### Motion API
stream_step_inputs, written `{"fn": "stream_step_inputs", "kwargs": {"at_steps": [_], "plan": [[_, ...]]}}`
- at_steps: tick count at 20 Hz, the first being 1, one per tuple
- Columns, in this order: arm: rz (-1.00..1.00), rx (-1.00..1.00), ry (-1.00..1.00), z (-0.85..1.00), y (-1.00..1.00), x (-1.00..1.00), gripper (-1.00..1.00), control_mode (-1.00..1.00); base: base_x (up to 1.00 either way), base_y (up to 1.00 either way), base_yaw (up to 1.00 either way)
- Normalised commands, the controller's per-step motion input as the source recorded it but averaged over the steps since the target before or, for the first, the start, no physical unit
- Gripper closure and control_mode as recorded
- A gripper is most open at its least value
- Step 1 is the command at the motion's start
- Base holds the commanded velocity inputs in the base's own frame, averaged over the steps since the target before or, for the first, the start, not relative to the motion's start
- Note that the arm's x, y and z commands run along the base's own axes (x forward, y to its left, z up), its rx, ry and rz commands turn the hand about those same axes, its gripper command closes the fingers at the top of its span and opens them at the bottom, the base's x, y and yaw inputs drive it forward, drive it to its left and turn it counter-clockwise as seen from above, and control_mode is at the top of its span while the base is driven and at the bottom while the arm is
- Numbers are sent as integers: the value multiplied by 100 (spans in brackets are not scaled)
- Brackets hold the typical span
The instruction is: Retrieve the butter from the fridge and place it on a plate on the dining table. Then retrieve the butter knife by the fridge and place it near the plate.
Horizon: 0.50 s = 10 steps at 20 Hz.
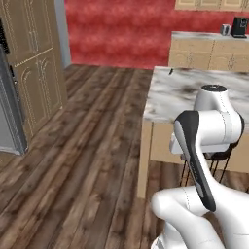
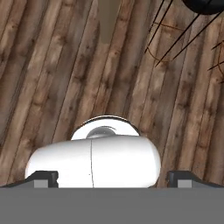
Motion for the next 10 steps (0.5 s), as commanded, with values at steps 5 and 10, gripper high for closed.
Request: {"fn": "stream_step_inputs", "kwargs": {"at_steps": [5,10], "plan": [[0,0,0,0,0,0,-100,100,61,100,-50],[0,0,0,0,0,0,-100,100,59,100,-49]]}}
